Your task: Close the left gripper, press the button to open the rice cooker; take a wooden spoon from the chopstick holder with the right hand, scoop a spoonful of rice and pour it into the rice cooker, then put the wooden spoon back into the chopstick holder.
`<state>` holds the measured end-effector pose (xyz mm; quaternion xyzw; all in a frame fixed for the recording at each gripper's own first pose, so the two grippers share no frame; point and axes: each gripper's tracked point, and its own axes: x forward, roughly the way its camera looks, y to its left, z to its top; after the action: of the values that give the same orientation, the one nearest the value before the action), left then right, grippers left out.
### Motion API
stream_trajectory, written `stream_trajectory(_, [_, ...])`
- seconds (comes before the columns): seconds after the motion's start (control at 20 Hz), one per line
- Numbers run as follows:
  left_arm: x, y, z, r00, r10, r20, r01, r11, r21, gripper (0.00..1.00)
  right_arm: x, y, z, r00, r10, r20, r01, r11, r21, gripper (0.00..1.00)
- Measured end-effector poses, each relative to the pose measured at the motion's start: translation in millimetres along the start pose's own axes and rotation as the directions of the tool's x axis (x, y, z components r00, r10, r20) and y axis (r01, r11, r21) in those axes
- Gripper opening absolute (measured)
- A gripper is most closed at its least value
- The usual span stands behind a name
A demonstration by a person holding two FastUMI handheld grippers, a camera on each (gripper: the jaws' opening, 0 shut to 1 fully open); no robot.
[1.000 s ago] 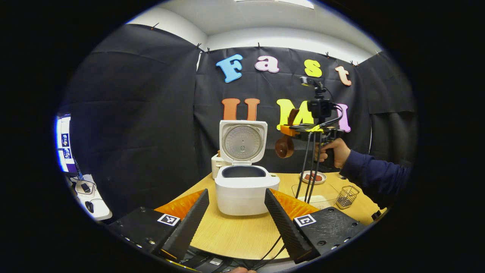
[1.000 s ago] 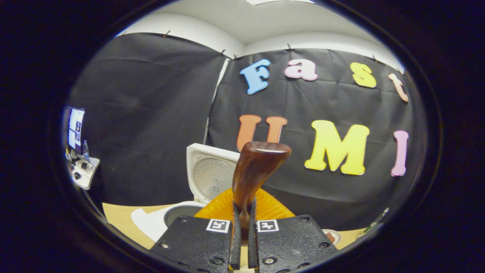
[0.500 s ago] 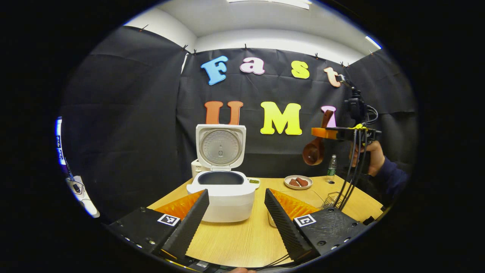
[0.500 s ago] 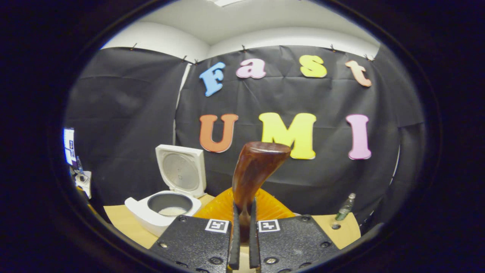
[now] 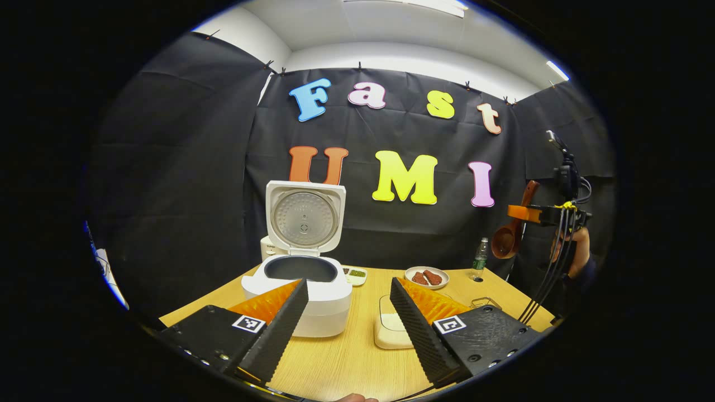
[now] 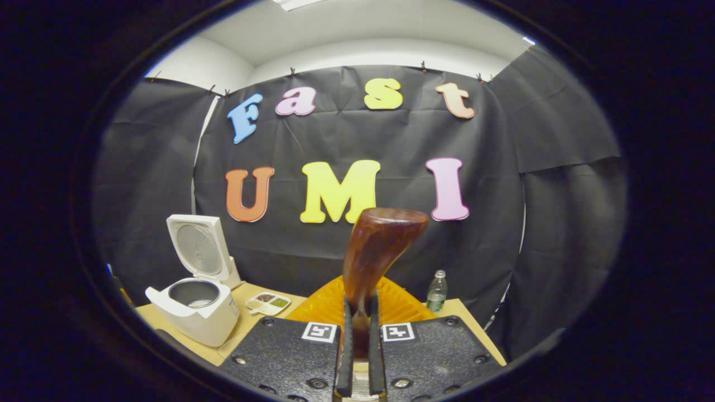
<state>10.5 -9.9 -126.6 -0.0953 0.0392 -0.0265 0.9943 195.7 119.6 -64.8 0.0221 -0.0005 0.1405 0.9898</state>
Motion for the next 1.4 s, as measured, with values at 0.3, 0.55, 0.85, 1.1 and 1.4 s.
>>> stream_trajectory(0.3, [2.4, 0.3, 2.1, 1.000, 0.011, 0.024, -0.011, 1.000, 0.020, 0.94, -2.6, -19.8, -56.0, 0.997, -0.027, -0.074, 0.035, 0.994, 0.104, 0.17])
stream_trajectory(0.55, [5.0, 8.0, -1.6, 1.000, 0.024, 0.006, -0.025, 1.000, 0.015, 0.94, 5.7, -22.6, -110.8, 0.986, -0.012, -0.166, 0.035, 0.990, 0.135, 0.18])
stream_trajectory(0.85, [13.6, 22.1, -5.7, 0.997, 0.077, -0.018, -0.077, 0.997, 0.026, 0.94, 11.7, -17.3, -149.7, 0.970, 0.029, -0.242, 0.016, 0.983, 0.182, 0.24])
stream_trajectory(1.1, [19.9, 30.6, 6.9, 0.996, 0.093, -0.003, -0.093, 0.995, 0.024, 0.94, 11.7, -47.3, -140.3, 0.977, -0.076, -0.202, 0.105, 0.985, 0.139, 0.51])
stream_trajectory(1.4, [35.2, 35.5, 29.0, 0.999, 0.052, 0.003, -0.052, 0.999, 0.012, 0.94, -24.2, -58.4, -104.0, 0.983, -0.163, -0.090, 0.166, 0.986, 0.030, 0.81])
